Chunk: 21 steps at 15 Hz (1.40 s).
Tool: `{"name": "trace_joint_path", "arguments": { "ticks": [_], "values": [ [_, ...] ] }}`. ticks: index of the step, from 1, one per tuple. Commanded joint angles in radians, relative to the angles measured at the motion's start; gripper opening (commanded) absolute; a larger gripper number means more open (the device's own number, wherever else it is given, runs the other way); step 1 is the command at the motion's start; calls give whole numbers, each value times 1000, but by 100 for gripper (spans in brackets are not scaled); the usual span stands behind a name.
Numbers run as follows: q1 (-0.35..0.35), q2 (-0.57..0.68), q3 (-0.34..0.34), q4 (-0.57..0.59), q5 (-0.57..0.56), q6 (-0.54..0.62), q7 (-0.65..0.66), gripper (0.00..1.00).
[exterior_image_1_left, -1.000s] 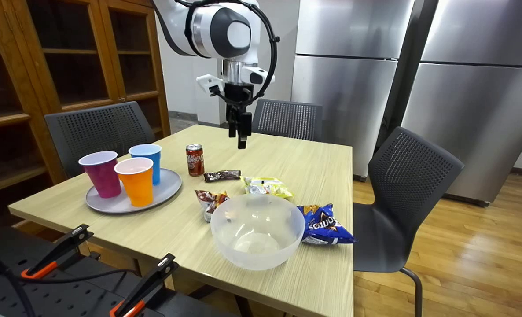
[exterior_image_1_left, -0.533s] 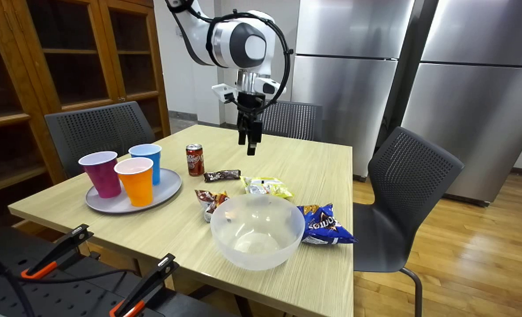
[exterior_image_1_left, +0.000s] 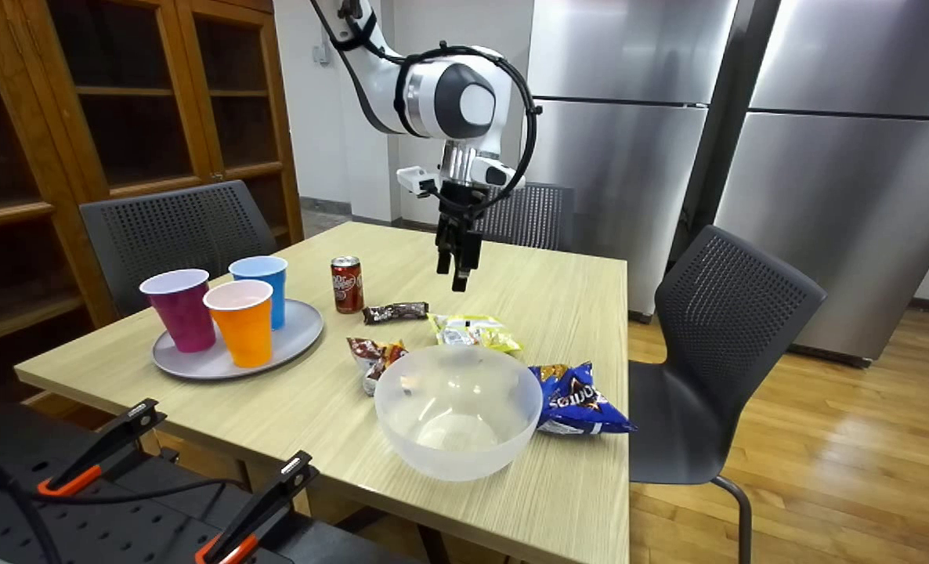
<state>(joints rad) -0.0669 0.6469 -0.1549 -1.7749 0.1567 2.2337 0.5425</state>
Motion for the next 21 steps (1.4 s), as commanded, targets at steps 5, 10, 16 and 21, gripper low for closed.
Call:
{"name": "trace_joint_path", "arguments": {
  "ticks": [5, 10, 16, 21],
  "values": [
    [-49, 85, 4, 103, 47, -102, -28, 100],
    [-74, 116, 3, 130, 62, -130, -40, 100],
    [-96, 151, 1, 166, 78, -160, -46, 100],
    [-109, 181, 3, 204, 91, -182, -48, 100]
  ]
}}
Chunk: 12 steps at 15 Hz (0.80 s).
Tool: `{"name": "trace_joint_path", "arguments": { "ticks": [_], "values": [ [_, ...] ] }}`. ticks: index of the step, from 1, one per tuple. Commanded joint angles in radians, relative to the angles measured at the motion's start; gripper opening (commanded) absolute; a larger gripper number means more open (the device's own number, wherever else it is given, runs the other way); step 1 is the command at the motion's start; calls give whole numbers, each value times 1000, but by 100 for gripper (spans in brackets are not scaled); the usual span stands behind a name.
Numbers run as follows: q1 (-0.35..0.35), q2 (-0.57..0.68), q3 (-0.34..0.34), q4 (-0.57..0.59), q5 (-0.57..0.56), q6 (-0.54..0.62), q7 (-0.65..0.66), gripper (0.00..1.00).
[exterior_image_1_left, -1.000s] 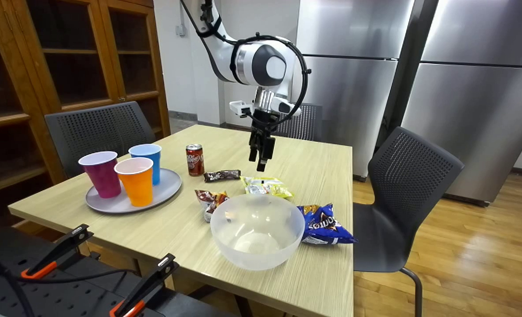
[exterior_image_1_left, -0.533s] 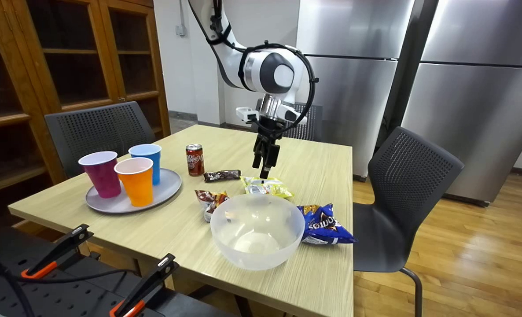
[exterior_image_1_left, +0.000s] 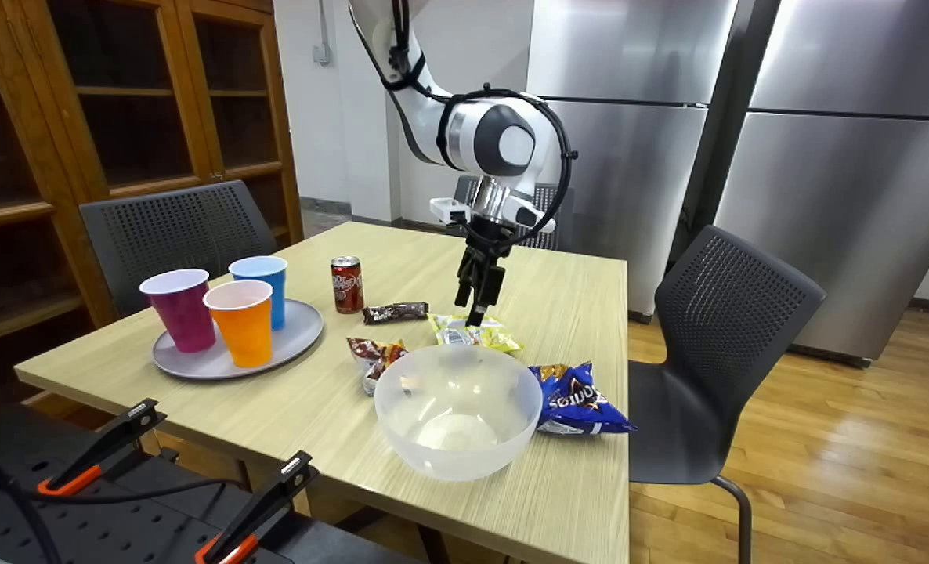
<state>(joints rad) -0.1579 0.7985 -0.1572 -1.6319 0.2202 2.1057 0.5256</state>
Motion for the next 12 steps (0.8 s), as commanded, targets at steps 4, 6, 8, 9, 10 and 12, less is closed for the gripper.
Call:
{"name": "trace_joint_path", "arguments": {
  "ticks": [4, 6, 8, 9, 10, 12],
  "values": [
    [-23, 51, 6, 84, 34, -68, -32, 100],
    [-25, 58, 7, 93, 37, -74, -33, 75],
    [-26, 65, 7, 101, 38, -81, -34, 66],
    [-25, 67, 6, 102, 38, -81, -33, 58],
    [-26, 68, 6, 103, 39, -82, -33, 49],
    [-32, 60, 12, 99, 49, -82, -46, 34]
  ]
}}
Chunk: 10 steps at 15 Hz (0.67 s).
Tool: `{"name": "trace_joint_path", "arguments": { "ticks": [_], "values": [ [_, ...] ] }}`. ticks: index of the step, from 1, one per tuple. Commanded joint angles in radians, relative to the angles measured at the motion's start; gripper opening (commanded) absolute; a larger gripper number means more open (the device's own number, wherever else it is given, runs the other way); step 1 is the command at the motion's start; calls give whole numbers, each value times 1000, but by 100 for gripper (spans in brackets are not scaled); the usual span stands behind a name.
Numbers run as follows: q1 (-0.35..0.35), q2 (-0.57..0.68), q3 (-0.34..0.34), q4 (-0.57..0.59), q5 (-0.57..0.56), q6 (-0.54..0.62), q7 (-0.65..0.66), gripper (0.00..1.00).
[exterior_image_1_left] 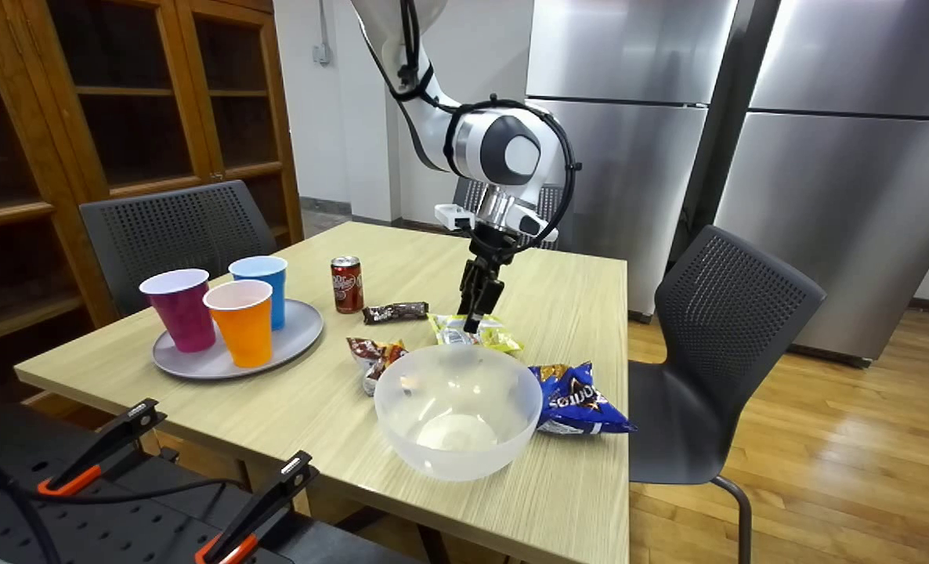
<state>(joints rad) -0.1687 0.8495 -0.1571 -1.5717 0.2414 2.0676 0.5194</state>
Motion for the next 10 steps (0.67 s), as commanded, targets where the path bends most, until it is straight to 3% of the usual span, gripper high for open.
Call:
{"name": "trace_joint_path", "arguments": {
  "ticks": [1, 4, 10],
  "values": [
    [-21, 8, 12, 39, 32, -45, -46, 27],
    [-22, 4, 12, 37, 39, -42, -56, 3],
    [-20, -2, 15, 31, 46, -41, -66, 0]
  ]
}}
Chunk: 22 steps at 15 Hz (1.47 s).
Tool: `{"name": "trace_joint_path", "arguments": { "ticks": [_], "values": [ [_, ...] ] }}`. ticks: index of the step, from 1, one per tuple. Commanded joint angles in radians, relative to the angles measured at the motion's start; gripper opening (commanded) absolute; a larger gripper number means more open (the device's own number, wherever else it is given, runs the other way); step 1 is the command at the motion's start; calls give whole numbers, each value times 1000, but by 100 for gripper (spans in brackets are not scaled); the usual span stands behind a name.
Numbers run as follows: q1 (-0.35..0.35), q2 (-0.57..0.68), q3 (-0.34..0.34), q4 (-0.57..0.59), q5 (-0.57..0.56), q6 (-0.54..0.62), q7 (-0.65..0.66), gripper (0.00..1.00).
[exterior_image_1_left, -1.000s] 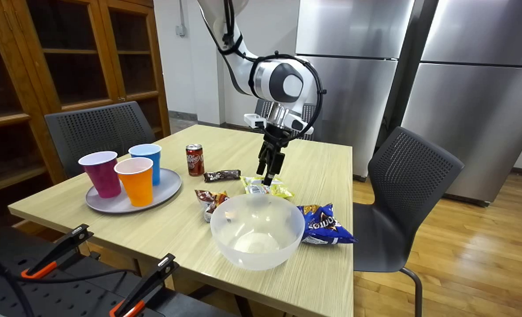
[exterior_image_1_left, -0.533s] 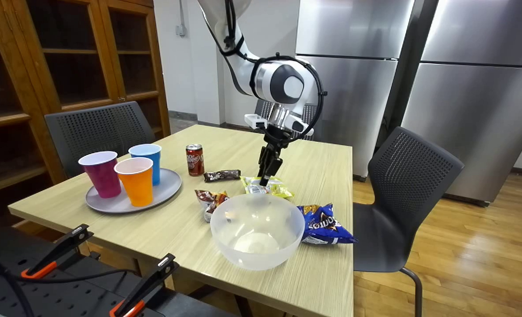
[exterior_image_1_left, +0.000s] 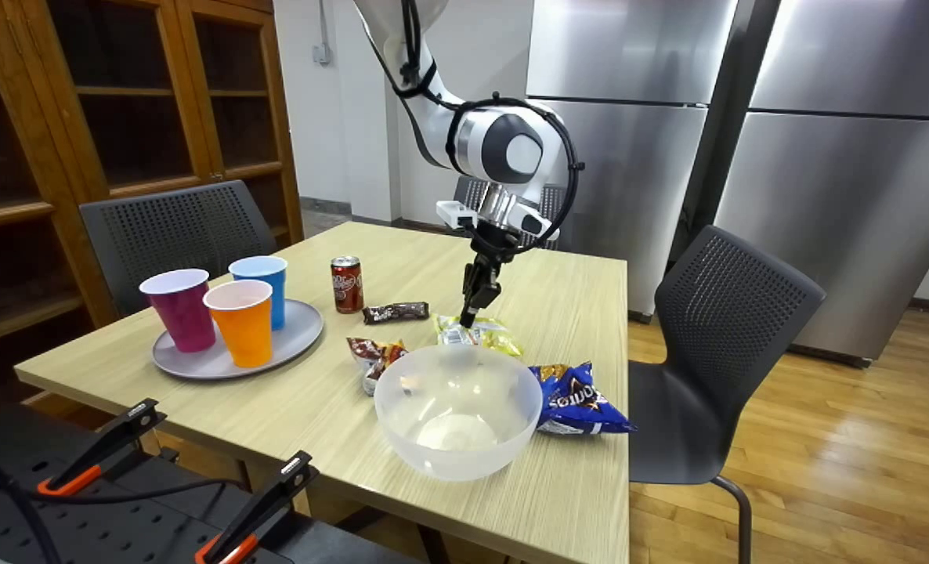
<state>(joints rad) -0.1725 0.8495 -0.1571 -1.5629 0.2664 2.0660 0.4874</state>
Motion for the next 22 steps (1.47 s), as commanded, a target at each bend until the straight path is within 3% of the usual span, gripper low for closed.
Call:
{"name": "trace_joint_path", "arguments": {
  "ticks": [1, 14, 22],
  "values": [
    [-13, -4, 15, 19, 19, -38, -36, 0],
    [24, -160, 19, -81, 2, 20, -74, 0],
    [49, -318, 5, -273, -12, 106, -75, 0]
  ]
}}
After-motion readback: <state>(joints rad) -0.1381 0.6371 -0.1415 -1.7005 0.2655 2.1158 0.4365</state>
